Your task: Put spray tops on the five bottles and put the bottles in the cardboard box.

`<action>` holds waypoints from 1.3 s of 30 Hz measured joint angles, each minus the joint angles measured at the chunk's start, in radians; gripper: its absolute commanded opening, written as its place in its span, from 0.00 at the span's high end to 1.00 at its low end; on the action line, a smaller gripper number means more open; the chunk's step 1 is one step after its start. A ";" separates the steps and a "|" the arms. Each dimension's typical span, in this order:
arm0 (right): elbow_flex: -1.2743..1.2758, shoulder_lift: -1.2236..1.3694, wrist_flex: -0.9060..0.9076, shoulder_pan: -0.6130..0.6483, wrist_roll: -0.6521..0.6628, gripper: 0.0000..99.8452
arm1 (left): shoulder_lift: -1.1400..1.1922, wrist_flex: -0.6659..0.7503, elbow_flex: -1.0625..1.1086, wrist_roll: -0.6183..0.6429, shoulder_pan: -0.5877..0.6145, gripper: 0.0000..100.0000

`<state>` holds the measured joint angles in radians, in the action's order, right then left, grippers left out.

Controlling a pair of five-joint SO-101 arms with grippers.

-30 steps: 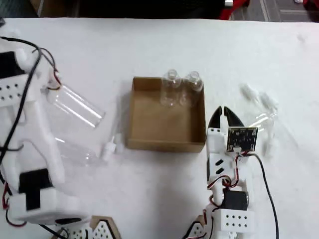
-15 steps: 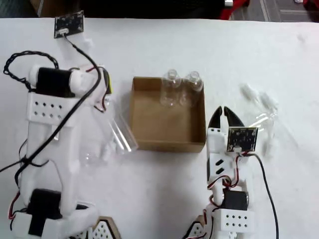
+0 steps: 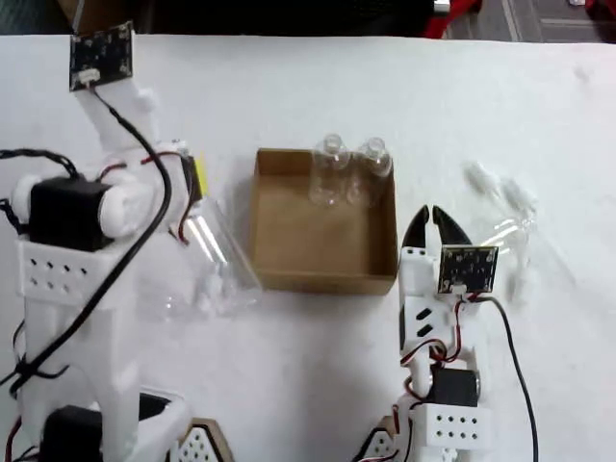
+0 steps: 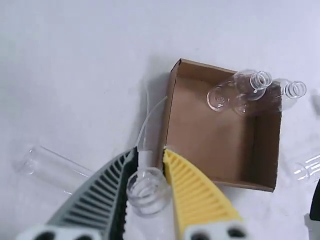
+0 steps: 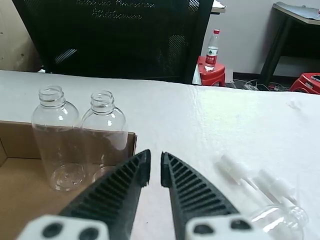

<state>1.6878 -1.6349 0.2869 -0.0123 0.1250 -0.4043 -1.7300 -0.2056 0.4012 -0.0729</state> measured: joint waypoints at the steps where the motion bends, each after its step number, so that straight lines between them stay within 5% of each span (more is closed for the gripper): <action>1: 0.000 0.000 0.000 0.000 0.000 0.97 | -0.014 0.006 0.025 -0.023 0.000 0.98; 11: 0.000 0.000 0.000 0.000 0.000 0.97 | -0.206 0.336 0.436 -0.172 0.000 0.98; 30: 0.000 0.000 0.000 0.000 0.000 0.97 | -0.382 1.390 1.049 -0.327 -0.166 0.98; 39: 0.000 0.000 0.000 0.000 0.000 0.97 | -0.382 1.996 1.381 -0.603 -0.253 0.98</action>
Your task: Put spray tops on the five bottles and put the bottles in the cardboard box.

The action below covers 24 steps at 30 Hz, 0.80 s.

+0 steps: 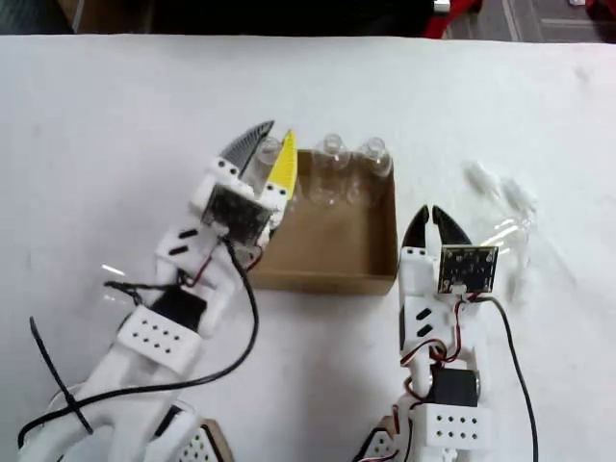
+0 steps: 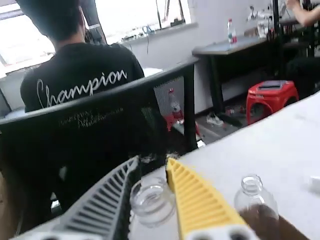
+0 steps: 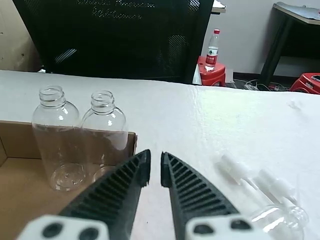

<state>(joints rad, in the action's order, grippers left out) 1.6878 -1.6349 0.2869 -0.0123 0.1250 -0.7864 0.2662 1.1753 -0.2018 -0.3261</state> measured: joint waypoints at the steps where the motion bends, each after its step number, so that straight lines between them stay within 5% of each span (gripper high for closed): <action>1: 0.000 0.000 0.000 0.000 0.000 0.97 | 0.002 0.037 0.006 -0.003 0.003 0.98; 11: 0.000 0.000 0.000 0.000 0.000 0.97 | 0.316 0.114 -0.080 0.012 0.003 0.98; 24: 0.000 0.000 0.000 0.000 0.000 0.97 | 0.671 0.465 -0.146 0.012 0.031 0.98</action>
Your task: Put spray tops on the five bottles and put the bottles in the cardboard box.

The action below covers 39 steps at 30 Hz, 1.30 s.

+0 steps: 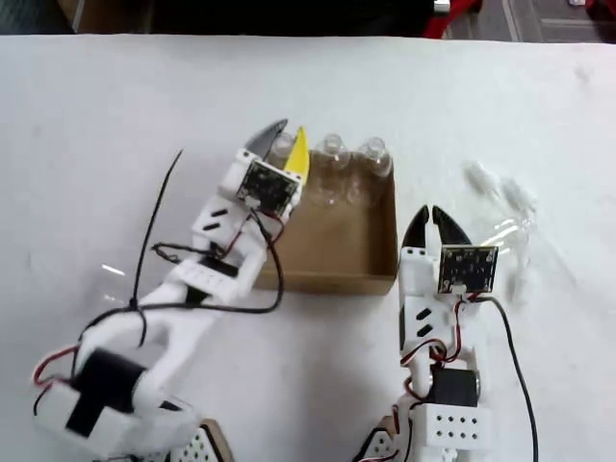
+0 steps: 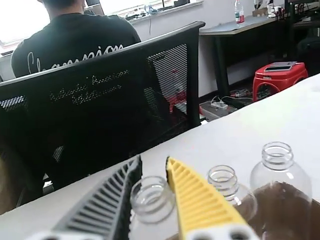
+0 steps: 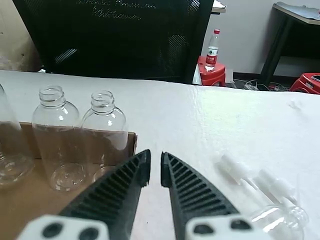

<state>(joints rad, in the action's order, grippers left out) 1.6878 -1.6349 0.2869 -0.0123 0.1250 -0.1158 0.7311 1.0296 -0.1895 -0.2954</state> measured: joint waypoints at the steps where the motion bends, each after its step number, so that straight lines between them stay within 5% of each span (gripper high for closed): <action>1: 0.000 0.000 0.000 0.000 0.000 0.97 | 0.028 0.021 -0.008 0.000 0.006 0.98; 13: 0.000 0.000 0.000 0.000 0.000 0.97 | 0.226 0.216 -0.029 -0.117 0.008 0.98; 39: 0.000 0.000 0.000 0.000 0.015 0.97 | 0.232 0.133 -0.109 -0.117 0.008 0.98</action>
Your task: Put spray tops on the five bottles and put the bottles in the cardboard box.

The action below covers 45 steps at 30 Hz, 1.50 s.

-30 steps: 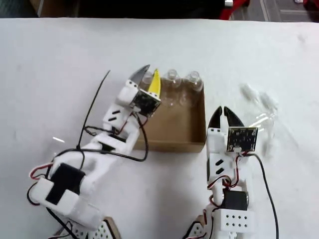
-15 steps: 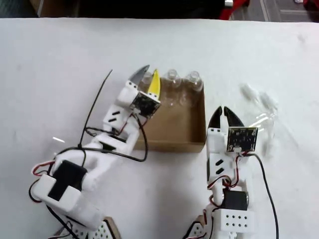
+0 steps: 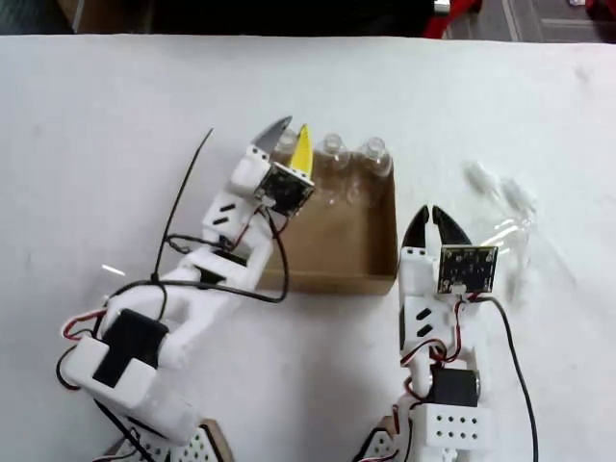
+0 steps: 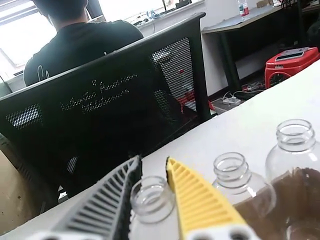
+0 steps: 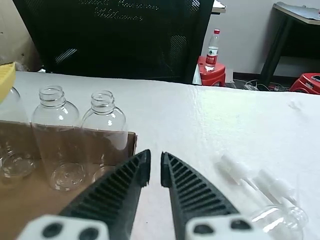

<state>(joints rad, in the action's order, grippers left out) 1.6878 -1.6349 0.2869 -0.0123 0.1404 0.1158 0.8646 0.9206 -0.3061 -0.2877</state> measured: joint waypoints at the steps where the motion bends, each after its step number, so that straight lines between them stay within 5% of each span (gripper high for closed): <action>1: 0.000 0.000 0.000 0.000 0.011 0.97 | 0.000 0.000 0.000 0.000 0.000 0.98; 13: 0.000 0.000 0.000 0.000 0.029 0.97 | 0.114 0.002 -0.060 0.000 0.000 0.98; 25: 0.000 0.000 0.000 0.000 0.031 0.97 | 0.235 0.161 -0.092 0.000 0.000 0.97; 31: 0.000 0.000 0.000 0.000 0.031 0.97 | 0.235 0.161 -0.092 0.000 0.002 0.82; 45: 0.000 0.000 0.000 0.000 0.031 0.97 | 0.184 0.160 -0.061 0.000 0.003 0.87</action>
<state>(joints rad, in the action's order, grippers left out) 1.6878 -1.6349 0.2869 -0.0123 0.1711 0.3000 1.0242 0.8592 -0.3061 -0.2846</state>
